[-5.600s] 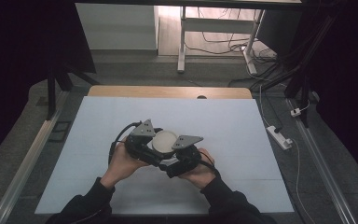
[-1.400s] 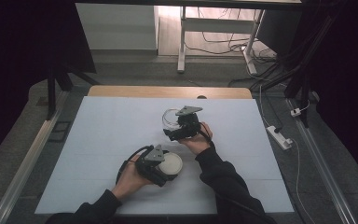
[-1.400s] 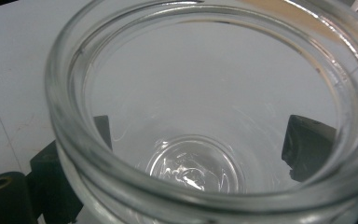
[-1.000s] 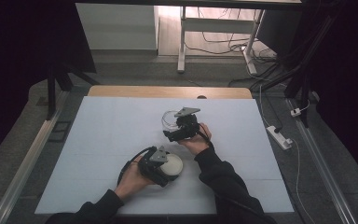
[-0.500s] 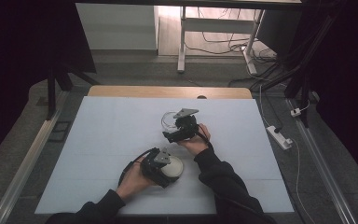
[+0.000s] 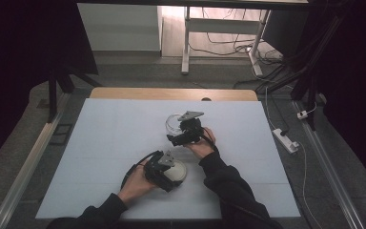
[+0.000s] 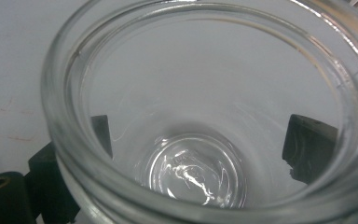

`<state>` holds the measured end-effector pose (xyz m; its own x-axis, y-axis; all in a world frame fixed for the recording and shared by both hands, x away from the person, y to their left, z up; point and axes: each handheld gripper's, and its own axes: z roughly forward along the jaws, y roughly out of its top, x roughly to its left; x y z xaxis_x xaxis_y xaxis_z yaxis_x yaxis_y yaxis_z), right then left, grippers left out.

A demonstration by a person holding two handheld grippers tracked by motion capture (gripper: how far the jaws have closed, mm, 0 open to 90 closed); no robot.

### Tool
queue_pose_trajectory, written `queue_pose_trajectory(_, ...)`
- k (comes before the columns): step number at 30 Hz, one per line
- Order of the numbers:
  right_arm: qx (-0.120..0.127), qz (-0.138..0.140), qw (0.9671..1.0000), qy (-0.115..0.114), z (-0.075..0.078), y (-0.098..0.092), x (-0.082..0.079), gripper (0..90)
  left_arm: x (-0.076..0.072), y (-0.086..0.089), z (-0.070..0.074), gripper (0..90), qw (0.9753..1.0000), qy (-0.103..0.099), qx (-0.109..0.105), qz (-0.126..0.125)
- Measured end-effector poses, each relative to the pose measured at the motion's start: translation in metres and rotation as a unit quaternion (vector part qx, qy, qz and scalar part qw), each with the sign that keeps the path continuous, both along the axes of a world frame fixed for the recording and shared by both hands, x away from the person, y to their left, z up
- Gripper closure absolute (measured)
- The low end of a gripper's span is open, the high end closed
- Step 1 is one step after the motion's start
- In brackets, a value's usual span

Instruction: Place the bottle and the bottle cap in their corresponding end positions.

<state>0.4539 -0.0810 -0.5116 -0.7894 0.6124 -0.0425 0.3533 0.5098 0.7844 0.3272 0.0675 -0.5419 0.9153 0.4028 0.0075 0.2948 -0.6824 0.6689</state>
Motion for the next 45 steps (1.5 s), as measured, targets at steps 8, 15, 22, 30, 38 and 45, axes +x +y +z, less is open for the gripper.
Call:
queue_pose_trajectory(8, 0.007, 0.004, 0.9999, 0.007, 0.001, -0.002, -0.001, 2.8, 0.0, 0.006, 0.004, 0.0, 0.9997, 0.007, -0.024, 0.005)
queue_pose_trajectory(15, 0.017, -0.001, 0.9999, 0.0, 0.008, -0.004, -0.006, 0.0, -0.002, 0.012, 0.005, 0.0, 0.9993, 0.012, -0.033, 0.013)
queue_pose_trajectory(22, 0.017, -0.001, 0.9999, -0.003, 0.008, -0.007, -0.009, 0.0, -0.005, 0.021, 0.009, 0.0, 0.9983, 0.022, -0.049, 0.023)
queue_pose_trajectory(30, 0.02, -0.004, 0.9998, -0.003, 0.01, -0.013, -0.014, 0.0, -0.009, 0.032, 0.012, 0.0, 0.9979, 0.028, -0.053, 0.026)
queue_pose_trajectory(38, 0.021, -0.01, 0.9997, -0.004, 0.011, -0.022, -0.023, 0.0, -0.012, 0.045, 0.016, 0.0, 0.9964, 0.039, -0.067, 0.035)
queue_pose_trajectory(45, 0.023, -0.008, 0.9997, 0.002, 0.013, -0.028, -0.03, 0.0, -0.019, 0.055, 0.019, 0.0, 0.9955, 0.042, -0.072, 0.044)
